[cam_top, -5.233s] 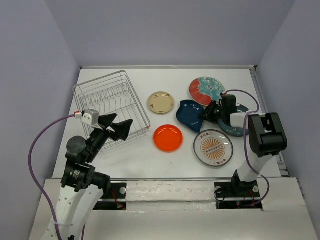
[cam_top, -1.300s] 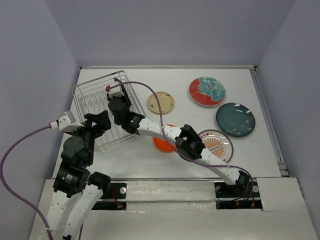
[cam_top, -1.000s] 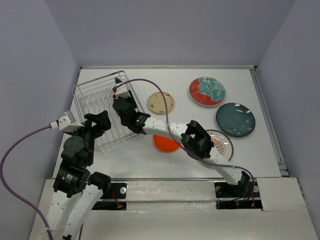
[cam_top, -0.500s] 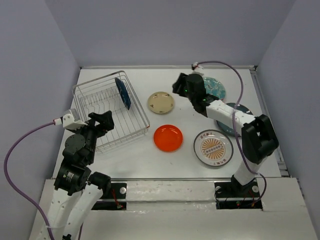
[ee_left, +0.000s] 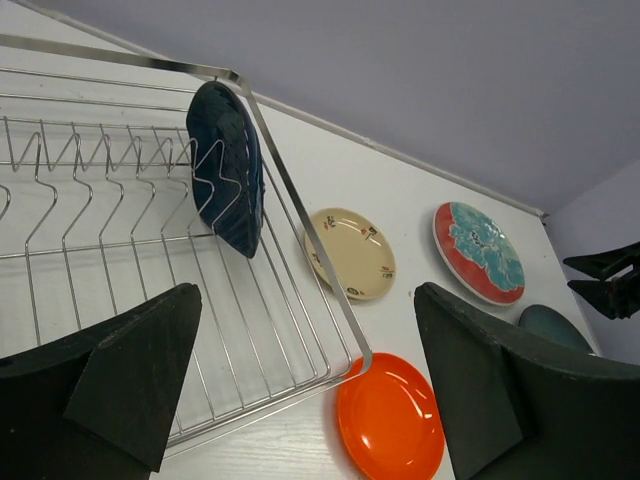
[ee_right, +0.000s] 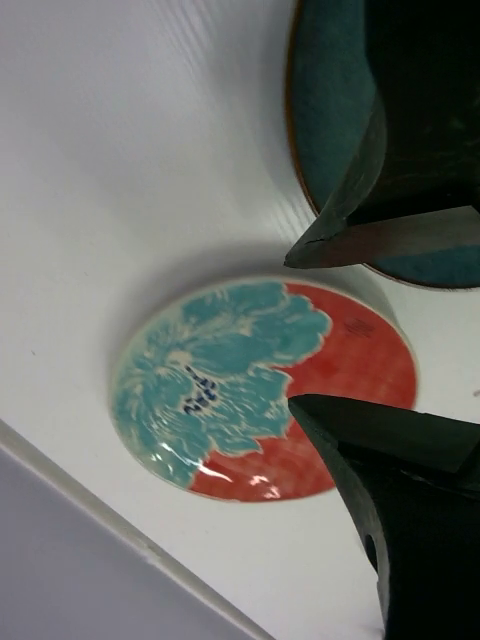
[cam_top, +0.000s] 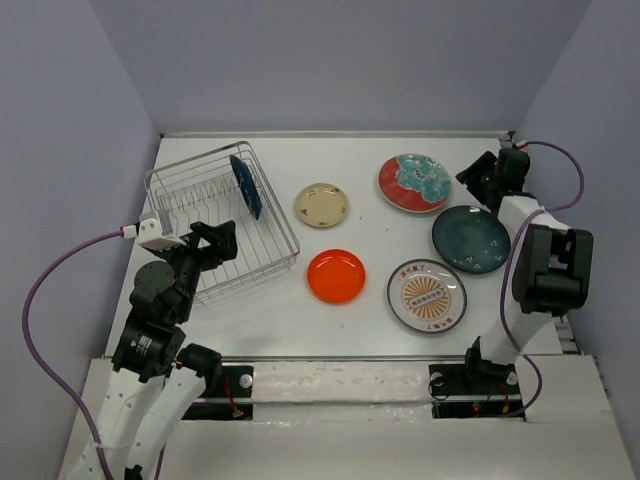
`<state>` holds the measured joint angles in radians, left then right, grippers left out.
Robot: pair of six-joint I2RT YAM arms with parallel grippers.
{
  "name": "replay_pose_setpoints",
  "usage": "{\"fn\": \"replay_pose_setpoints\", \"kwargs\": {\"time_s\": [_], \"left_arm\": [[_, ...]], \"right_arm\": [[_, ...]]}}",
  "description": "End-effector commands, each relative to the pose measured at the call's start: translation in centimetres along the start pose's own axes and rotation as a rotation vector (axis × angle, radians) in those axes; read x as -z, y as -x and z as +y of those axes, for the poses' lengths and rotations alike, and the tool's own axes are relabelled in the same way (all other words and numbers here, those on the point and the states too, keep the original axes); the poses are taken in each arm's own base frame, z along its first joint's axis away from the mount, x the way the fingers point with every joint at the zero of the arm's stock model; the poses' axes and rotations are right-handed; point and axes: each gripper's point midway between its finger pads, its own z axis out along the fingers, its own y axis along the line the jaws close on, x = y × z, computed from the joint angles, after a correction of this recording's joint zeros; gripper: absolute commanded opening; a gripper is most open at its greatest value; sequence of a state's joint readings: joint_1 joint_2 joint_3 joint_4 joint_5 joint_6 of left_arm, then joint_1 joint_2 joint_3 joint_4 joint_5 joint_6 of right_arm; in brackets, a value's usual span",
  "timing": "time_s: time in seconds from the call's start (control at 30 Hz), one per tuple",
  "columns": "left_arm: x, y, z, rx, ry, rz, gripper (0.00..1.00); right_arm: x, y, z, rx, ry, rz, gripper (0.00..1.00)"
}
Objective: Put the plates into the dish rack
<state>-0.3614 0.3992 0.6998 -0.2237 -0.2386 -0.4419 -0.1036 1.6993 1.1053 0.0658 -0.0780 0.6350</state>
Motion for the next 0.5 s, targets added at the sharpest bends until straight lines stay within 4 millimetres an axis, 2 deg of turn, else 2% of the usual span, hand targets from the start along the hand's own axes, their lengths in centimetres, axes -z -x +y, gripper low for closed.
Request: {"fn": "replay_pose_setpoints", "kwargs": {"time_s": [0.0, 0.03, 0.1, 0.13, 0.17, 0.23, 0.33, 0.43, 0.47], "left_arm": [[-0.5, 0.4, -0.9, -0.031, -0.048, -0.018, 0.99], [-0.6, 0.4, -1.0, -0.032, -0.052, -0.017, 0.99], [-0.7, 0.2, -0.9, -0.039, -0.052, -0.011, 0.99], [-0.7, 0.2, -1.0, -0.039, -0.053, -0.009, 0.99], [-0.7, 0.2, -1.0, -0.039, -0.054, -0.010, 0.99], [-0.6, 0.2, -0.9, -0.040, -0.051, -0.012, 0.99], [-0.7, 0.2, -0.9, -0.041, -0.050, -0.009, 0.99], [-0.7, 0.1, -0.9, -0.041, -0.051, -0.008, 0.99], [-0.7, 0.2, -0.9, -0.039, -0.053, -0.009, 0.99]], "right_arm": [[-2.6, 1.9, -1.2, 0.037, 0.094, 0.072, 0.59], [-4.0, 0.6, -2.3, 0.051, 0.096, 0.126, 0.59], [-5.0, 0.6, -2.8, 0.067, 0.132, 0.156, 0.59], [-5.5, 1.4, -1.7, 0.095, 0.180, 0.153, 0.59], [-6.4, 0.3, -2.1, 0.133, 0.207, 0.194, 0.59], [-7.1, 1.0, -1.7, 0.186, 0.230, 0.189, 0.59], [-8.0, 0.7, -1.7, 0.212, 0.245, 0.228, 0.59], [-8.9, -0.9, -2.4, 0.192, 0.248, 0.300, 0.57], [-9.0, -0.8, -2.0, 0.189, 0.267, 0.311, 0.57]]}}
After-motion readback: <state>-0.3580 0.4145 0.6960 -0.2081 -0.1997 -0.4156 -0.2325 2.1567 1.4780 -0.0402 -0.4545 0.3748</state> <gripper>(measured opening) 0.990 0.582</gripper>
